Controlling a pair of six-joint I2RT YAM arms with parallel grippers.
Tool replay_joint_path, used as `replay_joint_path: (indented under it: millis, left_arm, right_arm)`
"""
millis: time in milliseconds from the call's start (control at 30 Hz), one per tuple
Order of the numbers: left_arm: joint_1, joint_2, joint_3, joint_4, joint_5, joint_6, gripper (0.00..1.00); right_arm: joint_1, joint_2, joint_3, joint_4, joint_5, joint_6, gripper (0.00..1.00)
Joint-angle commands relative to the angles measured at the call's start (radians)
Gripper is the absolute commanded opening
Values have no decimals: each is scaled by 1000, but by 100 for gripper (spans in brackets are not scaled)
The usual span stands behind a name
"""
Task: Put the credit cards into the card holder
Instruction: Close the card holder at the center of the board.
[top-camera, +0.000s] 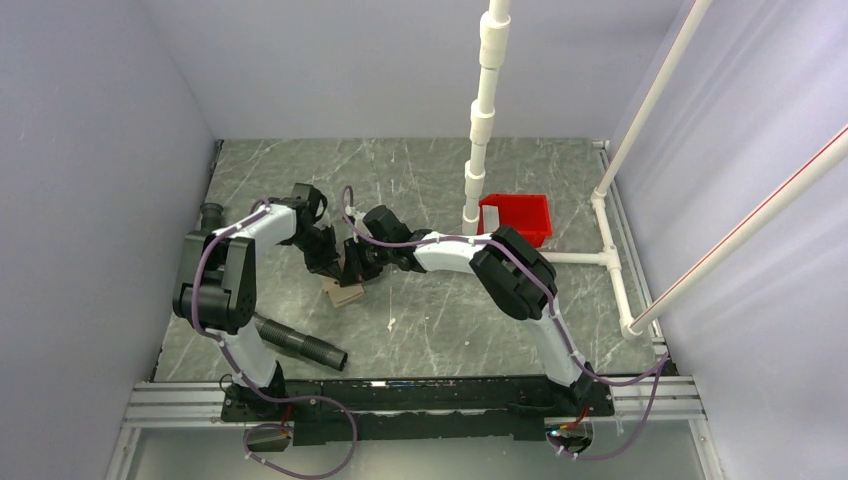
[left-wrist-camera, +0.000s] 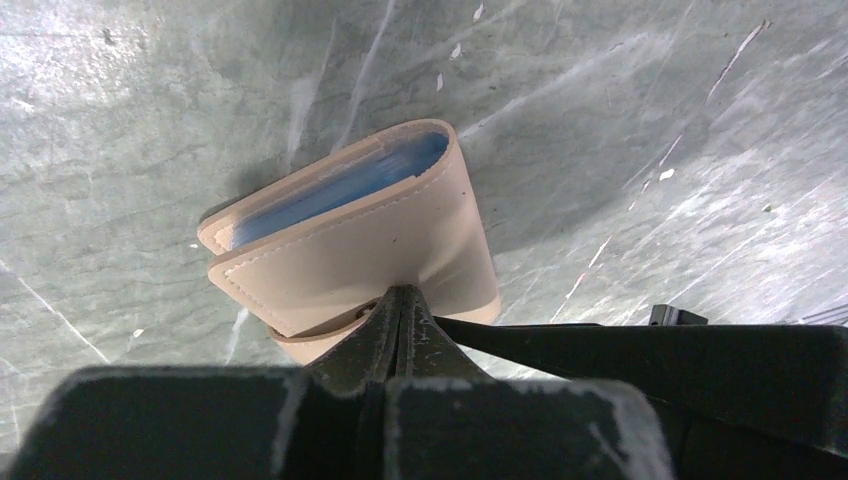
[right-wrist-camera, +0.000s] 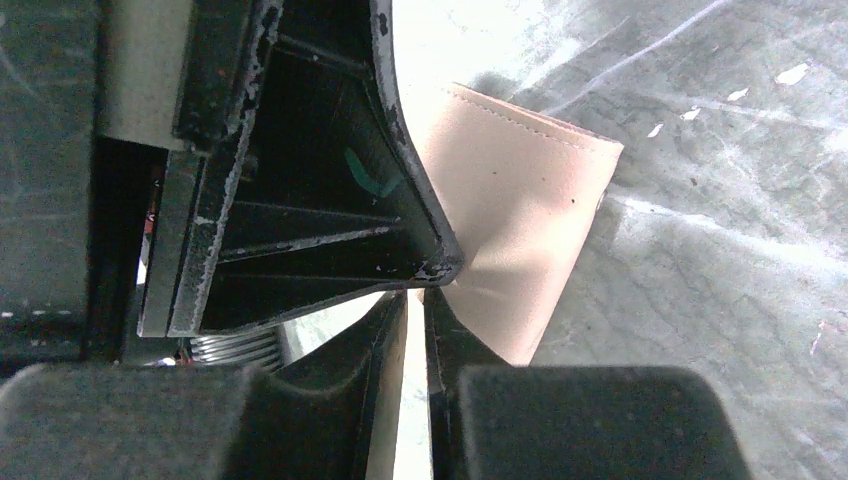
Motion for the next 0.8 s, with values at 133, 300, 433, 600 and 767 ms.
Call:
replay_joint_path:
  millis: [133,300,433,600,767]
  left_arm:
    - [29,-98,4,56,-72,24,5]
    - [134,-157,11,44,34,45,44]
    - [164,-81,38,68,157,49,30]
    - [162,20,50,108,213,37,16]
    - [162,81,59,88,189,68,4]
  right_arm:
    - [-7,29,-1,-56,0,-5,24]
    - [-8,19,45,-105,-9,6,37]
    - [-8,40,80,-113,3,41,36]
    - [-9,55,119,-112,25,103,29]
    - [-21,68,132,-81,-15,161,23]
